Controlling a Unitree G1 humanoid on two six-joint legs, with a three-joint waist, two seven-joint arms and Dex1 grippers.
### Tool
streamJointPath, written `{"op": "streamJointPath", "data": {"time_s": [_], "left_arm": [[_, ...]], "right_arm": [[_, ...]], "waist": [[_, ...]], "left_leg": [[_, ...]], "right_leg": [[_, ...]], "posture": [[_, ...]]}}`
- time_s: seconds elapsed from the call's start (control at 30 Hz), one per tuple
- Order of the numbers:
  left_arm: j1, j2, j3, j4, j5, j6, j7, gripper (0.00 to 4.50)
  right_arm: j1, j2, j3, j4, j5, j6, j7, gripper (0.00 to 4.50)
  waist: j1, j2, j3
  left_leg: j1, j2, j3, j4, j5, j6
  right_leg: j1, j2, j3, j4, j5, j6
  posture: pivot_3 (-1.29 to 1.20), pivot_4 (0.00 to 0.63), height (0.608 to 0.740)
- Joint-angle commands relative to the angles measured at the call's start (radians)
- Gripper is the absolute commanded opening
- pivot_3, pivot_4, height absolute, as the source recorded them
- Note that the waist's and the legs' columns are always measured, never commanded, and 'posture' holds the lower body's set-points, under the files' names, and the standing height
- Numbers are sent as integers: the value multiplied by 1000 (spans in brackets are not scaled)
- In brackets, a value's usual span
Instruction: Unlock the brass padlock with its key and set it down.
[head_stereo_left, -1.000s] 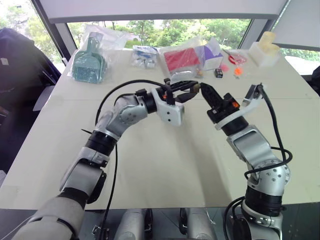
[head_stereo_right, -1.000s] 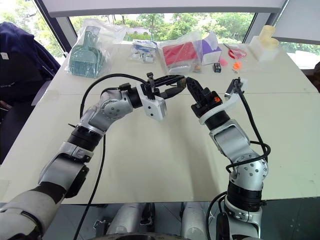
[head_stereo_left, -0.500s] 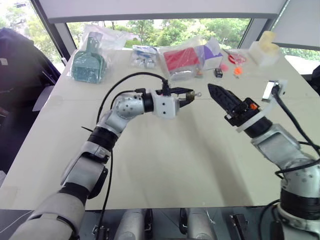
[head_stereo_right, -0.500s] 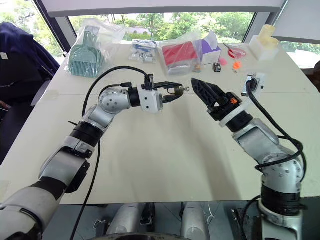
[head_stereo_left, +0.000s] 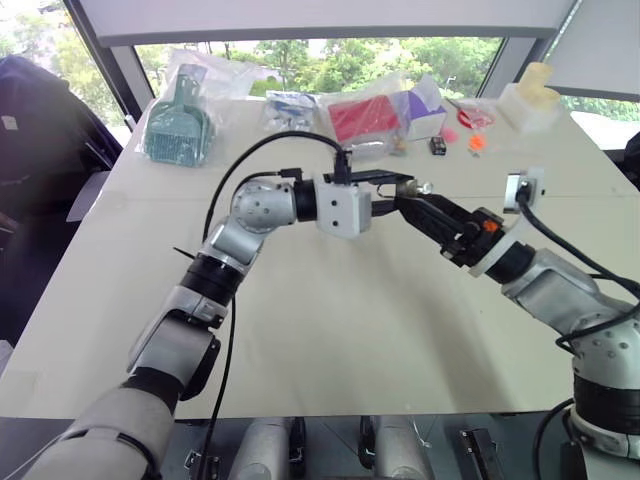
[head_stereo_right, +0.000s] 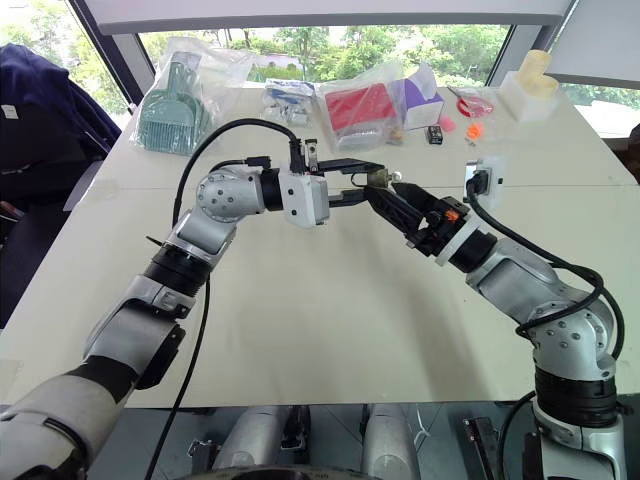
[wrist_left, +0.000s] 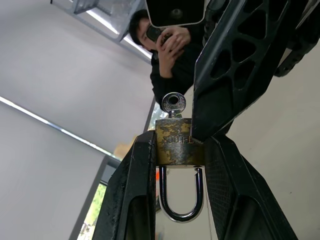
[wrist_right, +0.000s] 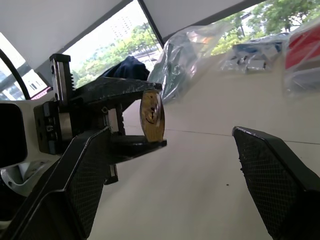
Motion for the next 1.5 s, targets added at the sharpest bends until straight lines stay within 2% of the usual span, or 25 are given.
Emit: {"op": "streamJointPath", "data": {"time_s": [0.03,0.17,0.27,0.47,0.73,0.8,1.0,1.23,1.5], "left_arm": [[-7,-2,19,-44,-22,5,3,769],[-6,-4,20,-47,-23,4,2,769],[-5,-5,20,-51,-23,4,3,769],[-5,-6,20,-53,-23,2,4,769],[-11,-6,21,-45,-14,8,13,769],[-10,1,19,-37,-23,16,-5,1803],[-3,10,35,-26,-42,75,-17,3920],[11,16,119,-41,-190,349,-61,3920],[1,-5,144,-2,-180,382,-60,3920]], "right_arm": [[-19,14,-23,-9,3,-16,16,4002],[-18,35,-30,-5,7,-23,9,4002],[-18,54,-37,-6,3,-33,-7,3178],[-21,74,-37,-13,28,-29,-23,7],[-6,70,-18,-25,6,-16,-22,7],[-2,68,-17,-21,-3,-17,-16,0],[4,63,-19,-13,-29,-17,-2,0],[4,70,-26,-7,-49,-21,1,0],[-9,77,-25,-5,-58,-21,3,0]], "waist": [[0,0,0],[0,0,0],[0,0,0],[0,0,0],[0,0,0],[0,0,0],[0,0,0],[-1,0,0],[0,0,0]], "left_leg": [[0,0,0,0,0,0],[0,0,0,0,0,0],[0,0,0,0,0,0],[0,0,0,0,0,0],[0,0,0,0,0,0],[0,0,0,0,0,0],[0,0,0,0,0,0],[0,0,0,0,0,0],[0,-1,0,0,0,0]], "right_leg": [[0,0,0,0,0,0],[0,0,0,0,0,0],[0,0,0,0,0,0],[0,0,0,0,0,0],[0,0,0,0,0,0],[0,0,0,0,0,0],[0,0,0,0,0,0],[0,0,0,0,0,0],[1,1,0,0,0,0]], "posture": [[0,150,735],[0,150,735],[0,150,735],[0,150,735],[0,150,735],[0,150,735],[0,150,735],[0,150,735],[0,150,735]]}}
